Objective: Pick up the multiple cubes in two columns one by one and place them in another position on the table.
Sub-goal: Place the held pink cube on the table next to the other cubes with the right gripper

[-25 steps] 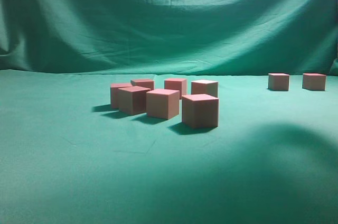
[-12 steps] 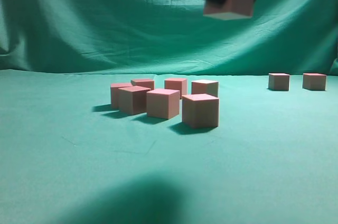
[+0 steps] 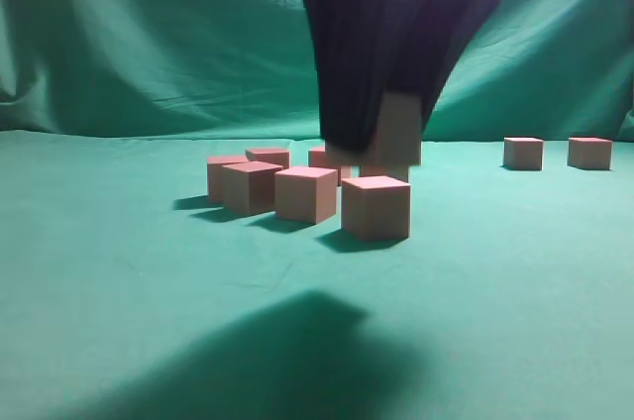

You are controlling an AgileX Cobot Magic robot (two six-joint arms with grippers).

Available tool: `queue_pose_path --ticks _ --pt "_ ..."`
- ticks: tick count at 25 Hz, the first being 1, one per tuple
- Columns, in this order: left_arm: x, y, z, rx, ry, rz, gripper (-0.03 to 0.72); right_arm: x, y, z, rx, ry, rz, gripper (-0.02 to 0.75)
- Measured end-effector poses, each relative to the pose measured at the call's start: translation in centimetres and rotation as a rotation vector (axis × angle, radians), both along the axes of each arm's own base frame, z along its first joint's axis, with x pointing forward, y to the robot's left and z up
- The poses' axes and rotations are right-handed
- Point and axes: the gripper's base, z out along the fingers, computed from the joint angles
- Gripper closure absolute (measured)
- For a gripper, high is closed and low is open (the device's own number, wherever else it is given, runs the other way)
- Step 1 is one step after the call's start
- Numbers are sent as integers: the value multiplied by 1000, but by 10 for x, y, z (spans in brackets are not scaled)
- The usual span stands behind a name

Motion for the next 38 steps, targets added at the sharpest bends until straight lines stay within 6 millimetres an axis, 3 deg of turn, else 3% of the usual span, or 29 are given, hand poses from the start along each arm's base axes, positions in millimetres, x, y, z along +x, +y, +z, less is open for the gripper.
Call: queue_pose_path --ticks 6,14,38 --pt "0 0 0 0 0 0 688 5 5 -20 -39 11 63 475" --pt "0 0 0 0 0 0 688 11 8 -29 -55 -26 89 475" --pt "0 0 0 0 0 0 688 13 -1 -21 -52 -53 37 475"
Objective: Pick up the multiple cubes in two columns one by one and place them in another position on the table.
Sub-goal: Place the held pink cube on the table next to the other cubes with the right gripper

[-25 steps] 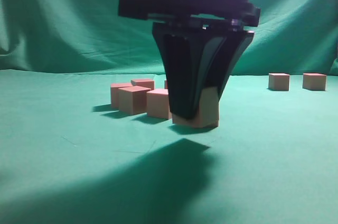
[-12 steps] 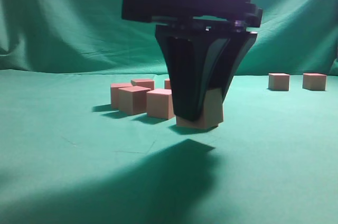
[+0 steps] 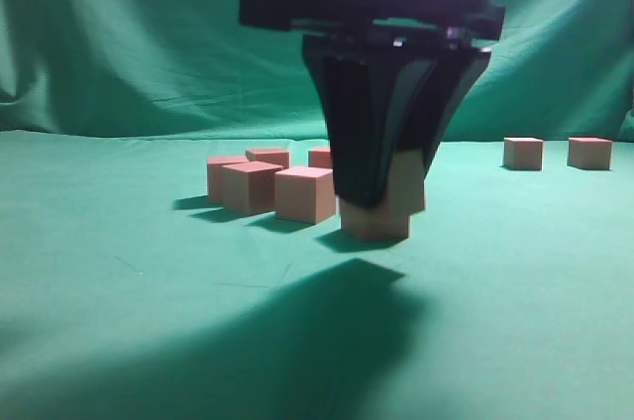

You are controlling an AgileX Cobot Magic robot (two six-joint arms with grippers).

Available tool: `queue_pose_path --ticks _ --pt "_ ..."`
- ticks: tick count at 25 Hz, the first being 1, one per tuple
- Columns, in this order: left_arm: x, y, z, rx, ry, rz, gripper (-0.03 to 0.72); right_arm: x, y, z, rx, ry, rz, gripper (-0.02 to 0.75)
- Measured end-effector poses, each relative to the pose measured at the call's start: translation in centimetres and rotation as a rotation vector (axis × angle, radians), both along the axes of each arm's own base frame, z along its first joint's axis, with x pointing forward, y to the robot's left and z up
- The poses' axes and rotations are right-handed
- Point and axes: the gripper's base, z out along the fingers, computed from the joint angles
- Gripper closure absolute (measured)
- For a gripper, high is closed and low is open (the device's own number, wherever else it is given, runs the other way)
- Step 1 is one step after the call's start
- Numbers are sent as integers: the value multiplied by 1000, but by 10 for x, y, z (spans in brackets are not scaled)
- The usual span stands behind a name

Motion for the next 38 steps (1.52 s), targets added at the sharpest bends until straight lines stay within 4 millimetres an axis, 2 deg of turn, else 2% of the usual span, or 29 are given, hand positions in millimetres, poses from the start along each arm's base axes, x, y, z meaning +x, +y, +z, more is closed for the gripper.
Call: queue_pose_path --ticks 3,9,12,21,38 --pt "0 0 0 0 0 0 688 -5 -7 3 46 -40 -9 475" --pt "0 0 0 0 0 0 688 -17 -19 -7 121 -91 0 475" --pt "0 0 0 0 0 0 688 -15 -17 -6 135 -116 12 475" --pt "0 0 0 0 0 0 688 -11 -13 -20 115 -116 29 475" --pt "0 0 0 0 0 0 688 -9 -11 -28 113 -103 19 475"
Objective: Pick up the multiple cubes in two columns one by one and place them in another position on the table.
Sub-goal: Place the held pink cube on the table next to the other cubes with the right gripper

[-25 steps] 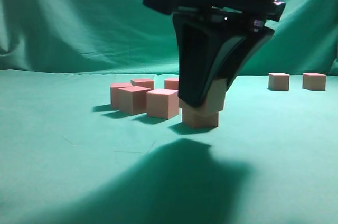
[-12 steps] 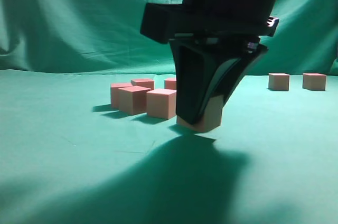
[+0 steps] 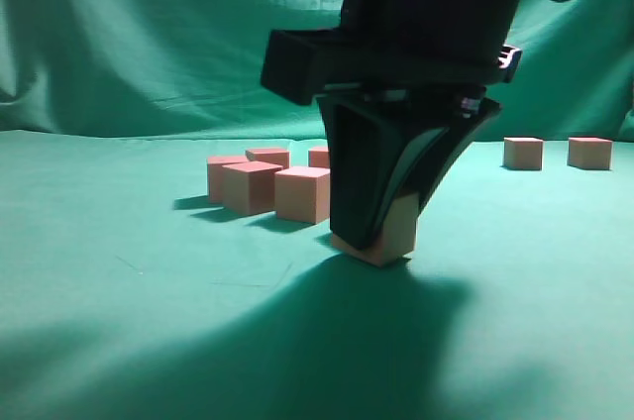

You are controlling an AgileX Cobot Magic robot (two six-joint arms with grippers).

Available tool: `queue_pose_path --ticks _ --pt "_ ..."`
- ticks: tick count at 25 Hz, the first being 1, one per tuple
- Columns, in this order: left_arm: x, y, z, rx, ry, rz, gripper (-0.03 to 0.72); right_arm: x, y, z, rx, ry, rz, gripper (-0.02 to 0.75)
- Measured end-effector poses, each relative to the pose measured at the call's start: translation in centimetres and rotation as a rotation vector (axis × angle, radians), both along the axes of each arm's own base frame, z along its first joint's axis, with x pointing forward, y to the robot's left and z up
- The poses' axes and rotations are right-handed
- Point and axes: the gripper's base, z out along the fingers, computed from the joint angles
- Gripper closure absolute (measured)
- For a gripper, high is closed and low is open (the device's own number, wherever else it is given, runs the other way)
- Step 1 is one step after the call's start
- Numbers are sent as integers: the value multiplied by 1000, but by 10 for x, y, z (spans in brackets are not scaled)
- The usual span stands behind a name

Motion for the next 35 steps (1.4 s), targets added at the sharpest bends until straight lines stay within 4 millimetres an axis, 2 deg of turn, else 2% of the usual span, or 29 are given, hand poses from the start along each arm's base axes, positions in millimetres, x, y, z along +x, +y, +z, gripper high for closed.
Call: queue_pose_path --ticks 13,17,21,22,24,25,26,28,31,32,33,35 --pt "0 0 0 0 0 0 688 0 0 0 -4 3 -1 475" --pt "0 0 0 0 0 0 688 -1 0 0 -1 8 -6 319" --pt "0 0 0 0 0 0 688 -2 0 -1 5 26 -22 122" --pt "0 0 0 0 0 0 688 -2 -1 -1 0 32 -24 91" --pt "0 0 0 0 0 0 688 -4 -2 0 -5 43 -32 94" --pt "0 0 0 0 0 0 688 -5 -2 3 -4 44 -32 94" --pt "0 0 0 0 0 0 688 -5 -3 6 4 41 -35 54" --pt "0 0 0 0 0 0 688 -7 -4 17 25 22 -33 69" --pt "0 0 0 0 0 0 688 -12 -10 44 77 -35 -28 69" --pt "0 0 0 0 0 0 688 -14 -13 52 83 -51 -24 119" --pt "0 0 0 0 0 0 688 -16 -17 61 93 -64 -31 130" --pt "0 0 0 0 0 0 688 -17 -26 80 106 -80 -84 122"
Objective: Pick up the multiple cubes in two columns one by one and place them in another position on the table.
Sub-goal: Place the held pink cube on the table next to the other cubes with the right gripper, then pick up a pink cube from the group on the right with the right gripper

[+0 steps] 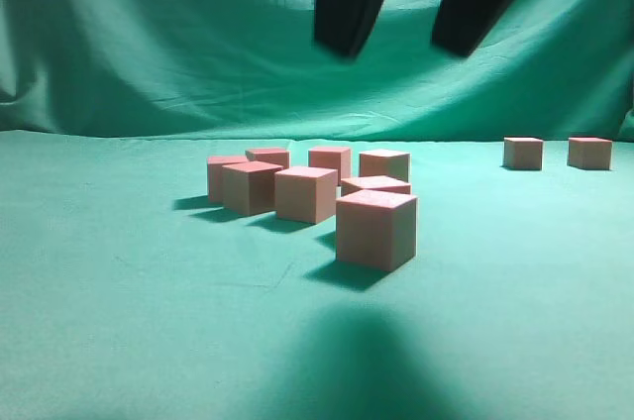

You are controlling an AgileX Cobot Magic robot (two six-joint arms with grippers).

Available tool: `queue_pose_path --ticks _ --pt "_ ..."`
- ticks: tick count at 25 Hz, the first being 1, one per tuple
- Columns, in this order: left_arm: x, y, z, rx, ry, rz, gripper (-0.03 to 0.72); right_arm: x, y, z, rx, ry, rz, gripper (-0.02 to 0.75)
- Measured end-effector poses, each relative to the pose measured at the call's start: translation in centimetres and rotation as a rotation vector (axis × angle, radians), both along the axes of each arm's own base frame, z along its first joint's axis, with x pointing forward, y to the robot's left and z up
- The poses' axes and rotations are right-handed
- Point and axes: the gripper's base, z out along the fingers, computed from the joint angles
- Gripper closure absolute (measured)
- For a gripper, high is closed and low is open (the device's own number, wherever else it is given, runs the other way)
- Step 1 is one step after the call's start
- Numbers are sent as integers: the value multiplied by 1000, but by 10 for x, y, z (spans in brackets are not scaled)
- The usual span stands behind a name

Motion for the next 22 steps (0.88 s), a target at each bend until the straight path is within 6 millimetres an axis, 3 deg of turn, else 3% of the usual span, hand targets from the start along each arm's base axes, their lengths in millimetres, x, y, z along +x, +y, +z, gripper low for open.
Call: queue_pose_path --ticks 6,8,11,16,22 --pt "0 0 0 0 0 0 688 29 -42 58 -1 -27 -306 122" --pt "0 0 0 0 0 0 688 43 -57 70 14 -41 -396 167" --pt "0 0 0 0 0 0 688 64 -75 82 46 -66 -506 168" --pt "0 0 0 0 0 0 688 107 -102 84 48 -80 -644 168" --pt "0 0 0 0 0 0 688 171 -127 65 15 -50 -770 168"
